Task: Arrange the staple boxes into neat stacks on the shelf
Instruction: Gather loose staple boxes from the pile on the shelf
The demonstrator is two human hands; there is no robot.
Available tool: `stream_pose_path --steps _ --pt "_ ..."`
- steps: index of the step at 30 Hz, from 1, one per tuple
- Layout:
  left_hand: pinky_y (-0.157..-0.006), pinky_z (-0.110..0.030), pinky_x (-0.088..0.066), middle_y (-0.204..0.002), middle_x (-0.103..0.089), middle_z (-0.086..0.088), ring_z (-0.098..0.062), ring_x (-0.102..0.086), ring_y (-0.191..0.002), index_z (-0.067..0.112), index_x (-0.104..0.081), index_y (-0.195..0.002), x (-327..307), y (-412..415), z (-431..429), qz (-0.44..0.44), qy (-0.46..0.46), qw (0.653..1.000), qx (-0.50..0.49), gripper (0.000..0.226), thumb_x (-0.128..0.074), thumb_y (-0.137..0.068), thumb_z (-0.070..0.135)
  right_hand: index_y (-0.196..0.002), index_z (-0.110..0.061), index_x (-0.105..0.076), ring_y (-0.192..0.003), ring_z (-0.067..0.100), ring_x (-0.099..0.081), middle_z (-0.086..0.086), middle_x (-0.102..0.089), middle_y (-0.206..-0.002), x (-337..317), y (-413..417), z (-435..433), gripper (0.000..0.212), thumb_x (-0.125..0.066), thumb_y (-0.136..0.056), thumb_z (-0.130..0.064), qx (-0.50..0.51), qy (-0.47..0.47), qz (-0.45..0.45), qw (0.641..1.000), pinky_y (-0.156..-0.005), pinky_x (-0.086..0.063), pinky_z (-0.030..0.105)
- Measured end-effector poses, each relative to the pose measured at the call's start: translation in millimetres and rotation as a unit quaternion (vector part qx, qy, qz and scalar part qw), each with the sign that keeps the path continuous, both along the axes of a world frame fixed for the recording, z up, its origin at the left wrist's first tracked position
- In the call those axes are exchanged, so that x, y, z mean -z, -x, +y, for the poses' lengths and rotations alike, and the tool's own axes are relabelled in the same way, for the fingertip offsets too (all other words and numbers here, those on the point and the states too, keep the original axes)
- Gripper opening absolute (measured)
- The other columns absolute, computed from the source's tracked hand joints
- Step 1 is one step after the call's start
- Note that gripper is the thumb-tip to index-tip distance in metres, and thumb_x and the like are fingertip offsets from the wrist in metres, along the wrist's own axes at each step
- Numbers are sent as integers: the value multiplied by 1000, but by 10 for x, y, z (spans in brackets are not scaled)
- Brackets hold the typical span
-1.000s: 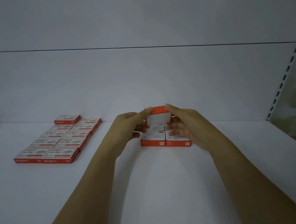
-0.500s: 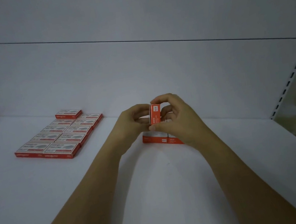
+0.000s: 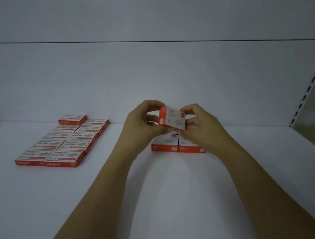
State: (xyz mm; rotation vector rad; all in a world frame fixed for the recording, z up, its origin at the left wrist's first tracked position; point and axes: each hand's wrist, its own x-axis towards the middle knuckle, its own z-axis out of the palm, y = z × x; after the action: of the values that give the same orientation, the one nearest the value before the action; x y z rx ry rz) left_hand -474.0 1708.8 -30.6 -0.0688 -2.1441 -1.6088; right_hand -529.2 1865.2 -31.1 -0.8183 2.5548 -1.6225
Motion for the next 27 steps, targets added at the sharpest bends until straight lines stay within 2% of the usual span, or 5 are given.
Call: stream_pose_path --steps 7,12,18,23,27 --pt "-80 -22 -55 -102 -62 15 -7 -62 -83 28 -58 -105 30 11 53 45 88 995 0 49 -81 -67 6 -115 -16 -48 -80 6 -62 5 -60 -113 80 30 -67 39 -66 -83 -3 10 4 6 1000 -51 -45 3" --pt "-74 -2 -47 -109 -53 13 -5 -57 -89 21 -52 -113 127 42 34 74 161 980 -90 45 -73 -76 4 -103 -19 -41 -91 15 -61 3 -54 -110 54 -42 -80 33 -62 -85 0 79 16 90 993 -63 -51 5" --pt "-76 4 -40 -117 -56 -8 -12 -54 -91 5 -54 -116 171 -42 42 158 257 938 -168 46 -70 -74 -6 -110 -13 -45 -100 17 -58 4 -45 -118 36 -232 -113 34 -62 -85 3 99 5 200 975 -80 -57 29" --pt "-69 -4 -38 -117 -52 -4 -7 -45 -89 12 -57 -125 -26 -204 -1 67 291 940 -167 52 -73 -76 4 -116 -12 -48 -90 9 -55 1 -46 -120 -125 -312 -19 42 -66 -80 3 64 -60 152 984 -62 -48 2" --pt "-67 -13 -40 -104 -66 -4 -11 -54 -78 12 -62 -121 -81 -352 -47 -76 270 954 -103 55 -75 -69 0 -111 -16 -54 -88 13 -61 3 -57 -115 -127 -427 59 40 -71 -76 -6 38 -111 95 989 -59 -45 11"
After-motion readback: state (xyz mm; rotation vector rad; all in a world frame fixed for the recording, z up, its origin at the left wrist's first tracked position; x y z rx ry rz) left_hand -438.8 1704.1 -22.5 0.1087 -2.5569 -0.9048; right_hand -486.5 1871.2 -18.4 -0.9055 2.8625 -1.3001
